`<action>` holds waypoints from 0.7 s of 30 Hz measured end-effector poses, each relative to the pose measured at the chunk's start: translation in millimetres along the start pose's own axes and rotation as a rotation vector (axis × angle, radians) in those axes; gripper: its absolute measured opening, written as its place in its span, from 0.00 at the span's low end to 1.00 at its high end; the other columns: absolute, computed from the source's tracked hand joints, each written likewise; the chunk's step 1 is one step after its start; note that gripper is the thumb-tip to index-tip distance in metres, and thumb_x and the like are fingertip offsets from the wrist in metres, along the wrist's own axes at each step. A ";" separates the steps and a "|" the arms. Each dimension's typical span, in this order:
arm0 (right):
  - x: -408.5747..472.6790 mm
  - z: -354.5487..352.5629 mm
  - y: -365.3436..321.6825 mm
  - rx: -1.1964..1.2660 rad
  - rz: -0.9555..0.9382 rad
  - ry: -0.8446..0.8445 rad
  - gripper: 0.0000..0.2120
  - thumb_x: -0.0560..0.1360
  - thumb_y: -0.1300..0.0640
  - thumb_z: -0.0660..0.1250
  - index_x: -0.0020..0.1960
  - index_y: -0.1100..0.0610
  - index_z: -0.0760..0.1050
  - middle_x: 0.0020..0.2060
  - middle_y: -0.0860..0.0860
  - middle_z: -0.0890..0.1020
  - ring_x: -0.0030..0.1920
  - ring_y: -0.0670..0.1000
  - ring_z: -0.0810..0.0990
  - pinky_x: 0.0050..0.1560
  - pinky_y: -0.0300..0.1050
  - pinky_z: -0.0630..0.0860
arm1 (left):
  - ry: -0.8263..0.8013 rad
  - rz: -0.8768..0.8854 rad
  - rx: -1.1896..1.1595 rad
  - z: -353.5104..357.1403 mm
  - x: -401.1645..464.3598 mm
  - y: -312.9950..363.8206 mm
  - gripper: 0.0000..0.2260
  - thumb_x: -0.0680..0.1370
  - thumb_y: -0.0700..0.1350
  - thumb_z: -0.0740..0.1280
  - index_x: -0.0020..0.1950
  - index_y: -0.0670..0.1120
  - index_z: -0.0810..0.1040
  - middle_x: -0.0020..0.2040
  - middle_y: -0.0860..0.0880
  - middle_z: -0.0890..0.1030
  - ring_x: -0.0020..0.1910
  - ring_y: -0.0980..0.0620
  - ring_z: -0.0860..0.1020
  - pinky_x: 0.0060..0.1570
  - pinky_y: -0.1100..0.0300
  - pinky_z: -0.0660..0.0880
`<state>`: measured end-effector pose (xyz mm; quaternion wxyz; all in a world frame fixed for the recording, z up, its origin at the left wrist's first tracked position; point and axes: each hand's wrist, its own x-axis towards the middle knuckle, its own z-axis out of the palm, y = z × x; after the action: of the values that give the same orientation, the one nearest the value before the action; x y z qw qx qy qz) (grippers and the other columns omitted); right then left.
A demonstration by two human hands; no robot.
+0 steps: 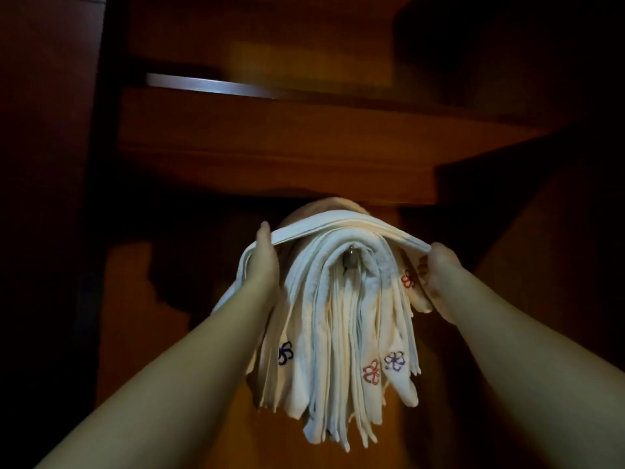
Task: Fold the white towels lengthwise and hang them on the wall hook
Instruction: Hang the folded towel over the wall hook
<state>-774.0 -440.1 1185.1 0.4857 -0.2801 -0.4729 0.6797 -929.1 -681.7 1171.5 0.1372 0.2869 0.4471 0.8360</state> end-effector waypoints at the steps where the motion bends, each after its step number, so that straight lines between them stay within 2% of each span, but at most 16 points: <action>1: -1.0 0.8 3.5 0.010 0.020 0.005 0.19 0.79 0.45 0.59 0.57 0.58 0.79 0.47 0.57 0.82 0.47 0.56 0.82 0.44 0.50 0.79 | 0.104 -0.002 -0.075 -2.4 -4.3 -5.8 0.27 0.73 0.68 0.63 0.56 0.49 0.83 0.50 0.43 0.86 0.49 0.42 0.85 0.57 0.45 0.79; 3: -5.0 1.8 9.9 0.003 0.049 0.002 0.17 0.80 0.47 0.59 0.54 0.58 0.79 0.43 0.57 0.82 0.43 0.56 0.82 0.36 0.48 0.77 | 0.240 -0.025 -0.188 -5.5 -10.1 -12.7 0.22 0.72 0.64 0.66 0.54 0.48 0.82 0.51 0.42 0.85 0.49 0.41 0.84 0.57 0.45 0.79; 5: -7.8 0.5 14.7 -0.045 0.072 0.003 0.17 0.80 0.49 0.58 0.55 0.59 0.79 0.42 0.56 0.82 0.40 0.55 0.80 0.33 0.46 0.73 | 0.250 -0.086 -0.267 -7.4 -14.5 -16.3 0.23 0.73 0.60 0.67 0.60 0.45 0.80 0.56 0.41 0.84 0.52 0.39 0.82 0.59 0.43 0.78; 6: -8.9 -1.6 17.2 -0.078 0.089 0.004 0.17 0.80 0.49 0.58 0.56 0.59 0.79 0.42 0.55 0.82 0.39 0.55 0.80 0.31 0.45 0.74 | 0.246 -0.110 -0.275 -9.5 -17.4 -18.3 0.22 0.74 0.58 0.67 0.61 0.44 0.79 0.54 0.41 0.84 0.50 0.39 0.83 0.55 0.43 0.79; 8: -12.3 -7.2 24.2 -0.139 0.120 -0.025 0.18 0.79 0.48 0.59 0.54 0.60 0.79 0.39 0.55 0.82 0.36 0.55 0.80 0.29 0.44 0.78 | 0.242 -0.144 -0.212 -18.9 -23.5 -23.8 0.17 0.76 0.56 0.67 0.55 0.43 0.79 0.45 0.41 0.86 0.41 0.40 0.85 0.36 0.49 0.83; 9: -13.0 -10.4 28.7 -0.190 0.121 -0.048 0.19 0.78 0.48 0.59 0.52 0.62 0.80 0.40 0.56 0.83 0.37 0.56 0.81 0.33 0.47 0.80 | 0.248 -0.166 -0.147 -27.1 -24.1 -27.8 0.17 0.77 0.55 0.66 0.53 0.42 0.79 0.43 0.41 0.85 0.40 0.41 0.85 0.29 0.52 0.81; 11: -12.7 -18.3 37.5 -0.343 0.113 -0.073 0.21 0.78 0.47 0.58 0.50 0.63 0.81 0.43 0.58 0.85 0.43 0.58 0.81 0.49 0.54 0.77 | 0.225 -0.237 0.006 -44.1 -29.9 -33.7 0.21 0.78 0.58 0.64 0.50 0.39 0.79 0.44 0.42 0.84 0.41 0.43 0.83 0.31 0.57 0.80; 12: -12.4 -23.8 42.3 -0.418 0.112 -0.075 0.23 0.78 0.46 0.57 0.50 0.63 0.81 0.44 0.59 0.85 0.45 0.59 0.81 0.54 0.57 0.73 | 0.174 -0.291 0.090 -51.6 -34.3 -34.4 0.25 0.78 0.61 0.61 0.48 0.38 0.79 0.43 0.43 0.84 0.37 0.46 0.81 0.31 0.59 0.76; 13: -11.9 -29.8 46.6 -0.479 0.115 -0.079 0.24 0.78 0.45 0.57 0.49 0.64 0.82 0.44 0.59 0.86 0.45 0.59 0.82 0.56 0.57 0.73 | 0.109 -0.352 0.187 -58.1 -38.2 -33.1 0.30 0.79 0.64 0.57 0.48 0.37 0.80 0.42 0.44 0.85 0.33 0.48 0.80 0.29 0.60 0.71; 15: -12.9 -40.8 52.6 -0.615 0.108 -0.088 0.25 0.78 0.43 0.57 0.48 0.63 0.81 0.37 0.57 0.86 0.39 0.56 0.84 0.45 0.49 0.77 | -0.039 -0.461 0.393 -64.8 -47.7 -25.2 0.39 0.80 0.70 0.49 0.45 0.36 0.82 0.39 0.42 0.85 0.26 0.49 0.80 0.25 0.62 0.70; 16: -13.4 -45.0 53.8 -0.707 0.069 -0.074 0.24 0.78 0.42 0.58 0.47 0.62 0.81 0.34 0.56 0.85 0.35 0.55 0.83 0.41 0.45 0.76 | -0.118 -0.487 0.461 -65.2 -53.8 -20.6 0.42 0.79 0.71 0.46 0.40 0.37 0.82 0.37 0.40 0.85 0.25 0.48 0.80 0.23 0.64 0.70; 17: -13.5 -47.6 53.7 -0.813 -0.010 -0.030 0.24 0.78 0.42 0.60 0.47 0.61 0.81 0.32 0.54 0.84 0.34 0.54 0.82 0.38 0.44 0.76 | -0.173 -0.468 0.518 -63.2 -58.5 -16.1 0.42 0.79 0.72 0.45 0.33 0.39 0.82 0.34 0.41 0.84 0.23 0.49 0.79 0.21 0.65 0.68; 19: -14.8 -48.8 49.6 -1.017 -0.254 0.143 0.24 0.78 0.39 0.61 0.42 0.60 0.80 0.32 0.53 0.81 0.33 0.52 0.80 0.34 0.42 0.74 | -0.144 -0.259 0.616 -54.0 -65.2 -7.6 0.39 0.79 0.71 0.47 0.25 0.45 0.76 0.29 0.43 0.80 0.21 0.50 0.74 0.22 0.65 0.66; 21: -16.6 -41.8 42.0 -1.013 -0.491 0.229 0.23 0.79 0.38 0.58 0.42 0.57 0.75 0.37 0.52 0.79 0.34 0.49 0.74 0.33 0.41 0.66 | 0.089 0.091 0.679 -42.2 -67.8 0.1 0.34 0.81 0.66 0.52 0.26 0.44 0.73 0.27 0.45 0.76 0.24 0.47 0.75 0.27 0.58 0.70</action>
<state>-749.2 -443.4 1128.8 0.4827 -0.4316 -0.7351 0.2008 -900.5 -742.9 1129.1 -0.0233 0.2991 0.6920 0.6566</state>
